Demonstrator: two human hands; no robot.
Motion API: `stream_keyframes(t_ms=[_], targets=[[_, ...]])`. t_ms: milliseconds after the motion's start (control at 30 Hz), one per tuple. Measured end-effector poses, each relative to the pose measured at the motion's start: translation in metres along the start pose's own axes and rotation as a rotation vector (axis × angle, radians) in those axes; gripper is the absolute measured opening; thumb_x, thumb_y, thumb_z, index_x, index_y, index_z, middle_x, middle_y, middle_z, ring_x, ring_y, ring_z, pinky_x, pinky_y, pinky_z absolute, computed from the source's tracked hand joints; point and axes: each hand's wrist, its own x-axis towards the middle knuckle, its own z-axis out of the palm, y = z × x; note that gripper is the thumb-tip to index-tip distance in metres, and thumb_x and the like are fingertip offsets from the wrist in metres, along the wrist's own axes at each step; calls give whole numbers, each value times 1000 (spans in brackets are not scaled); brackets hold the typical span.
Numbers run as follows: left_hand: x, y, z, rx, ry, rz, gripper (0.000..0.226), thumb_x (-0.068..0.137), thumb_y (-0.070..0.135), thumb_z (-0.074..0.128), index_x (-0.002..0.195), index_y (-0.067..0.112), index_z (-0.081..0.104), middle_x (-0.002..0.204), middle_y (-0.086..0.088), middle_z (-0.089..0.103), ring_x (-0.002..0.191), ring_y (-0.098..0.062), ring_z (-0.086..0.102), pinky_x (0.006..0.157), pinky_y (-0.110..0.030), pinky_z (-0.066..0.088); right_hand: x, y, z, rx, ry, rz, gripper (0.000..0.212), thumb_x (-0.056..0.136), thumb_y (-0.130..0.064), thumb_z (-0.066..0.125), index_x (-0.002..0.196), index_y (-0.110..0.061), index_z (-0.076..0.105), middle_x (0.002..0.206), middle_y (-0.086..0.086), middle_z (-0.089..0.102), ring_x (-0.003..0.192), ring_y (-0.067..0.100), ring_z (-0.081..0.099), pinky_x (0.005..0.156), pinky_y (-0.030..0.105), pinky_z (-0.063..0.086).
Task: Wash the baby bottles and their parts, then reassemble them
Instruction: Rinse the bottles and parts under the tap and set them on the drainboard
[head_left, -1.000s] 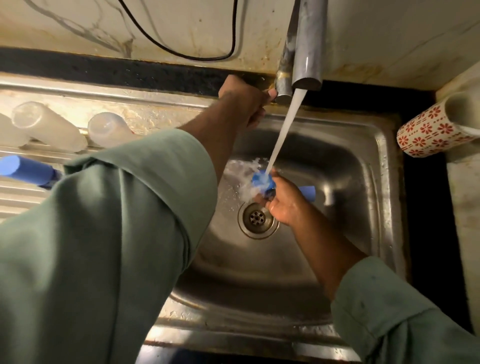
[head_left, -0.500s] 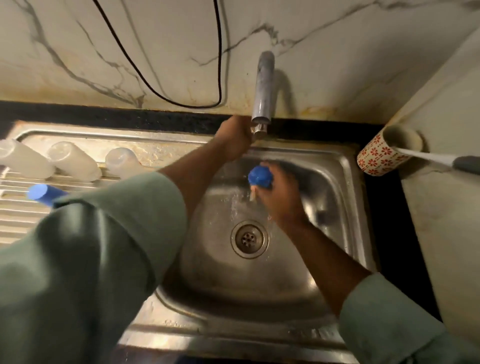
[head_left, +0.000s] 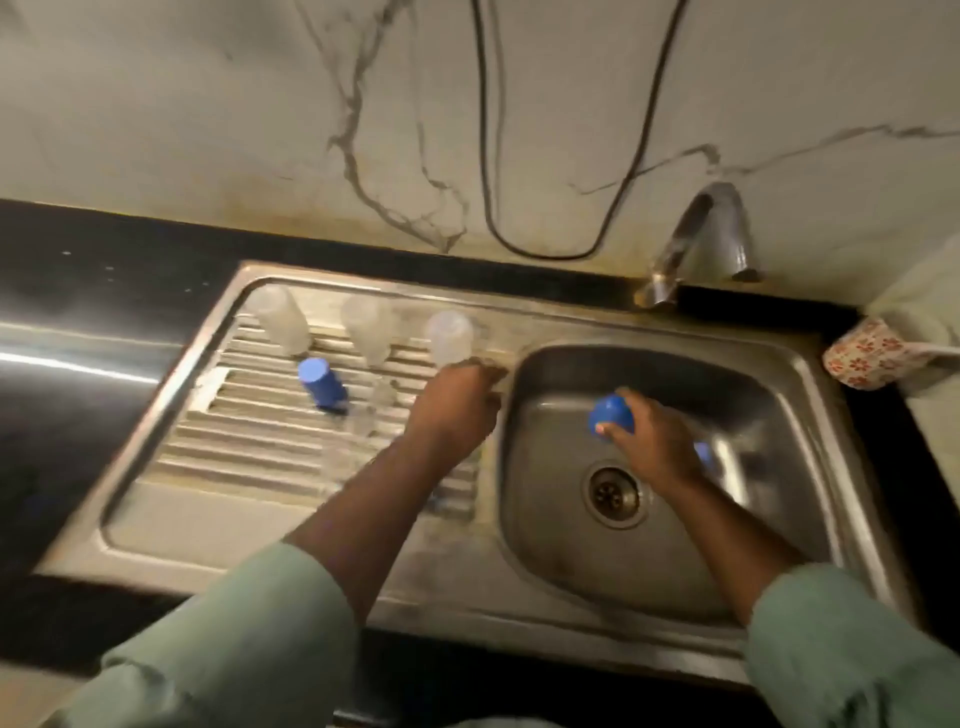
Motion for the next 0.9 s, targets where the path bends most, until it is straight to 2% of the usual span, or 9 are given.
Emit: stream_keyframes(t_ms=[67,133,200,333,433,533,700,800,900], targets=[[-25,-38,-25,-36,89,-2,30,93,16,64,122,13,72,121,-14,70,115,-34,61,93,-35,44,-11,-37,1,-53,-46,2,47,81,-20,75,123,-4,59,124,20,61,112,35,58,90,34,42],[-44,-82,-51,-92,208,-23,26,92,11,66,116,11,74,113,-14,72,109,-32,65,90,-33,42,-15,-86,-1,80,157,-99,52,76,-14,80,122,-2,61,121,22,61,111,36,58,92,33,42],[-61,-131,-72,-69,264,-116,24,90,11,66,112,12,75,108,-14,72,105,-33,66,87,-34,44,-24,-148,6,155,270,-282,54,68,-11,85,118,-2,65,114,21,62,104,34,59,89,29,41],[-83,-209,-87,99,58,-368,29,92,22,66,119,12,70,122,-13,66,118,-34,59,93,-39,47,-36,-259,42,147,76,-566,54,64,-10,85,115,-6,68,113,14,68,103,34,61,93,39,43],[-94,-238,-85,161,-52,-358,22,95,22,59,112,11,69,115,-12,66,112,-33,61,87,-38,47,-44,-313,87,-49,-41,-739,47,74,-18,79,119,-16,67,115,3,68,105,28,56,92,36,40],[-99,-249,-82,166,-69,-340,14,92,19,60,102,12,68,106,-9,66,103,-31,62,82,-38,48,-45,-340,120,-276,-84,-804,42,80,-16,72,120,-28,64,115,-2,64,109,23,47,91,35,36],[-101,-258,-79,159,-27,-325,11,93,16,62,100,11,69,100,-5,63,92,-25,62,83,-41,55,-43,-366,149,-701,-103,-908,40,82,-14,73,117,-28,60,115,-1,64,115,25,46,91,43,32],[-104,-256,-77,130,20,-331,13,95,19,62,102,10,69,101,-5,63,91,-23,63,84,-41,56,-37,-371,160,-827,-115,-921,43,81,-15,74,119,-26,59,118,2,64,117,26,46,92,45,32],[-111,-248,-74,106,143,-344,15,100,23,58,101,10,66,99,-6,63,82,-17,57,75,-32,52,-35,-369,168,-855,-128,-908,57,83,-18,72,133,-28,48,128,3,59,124,28,43,94,46,31]])
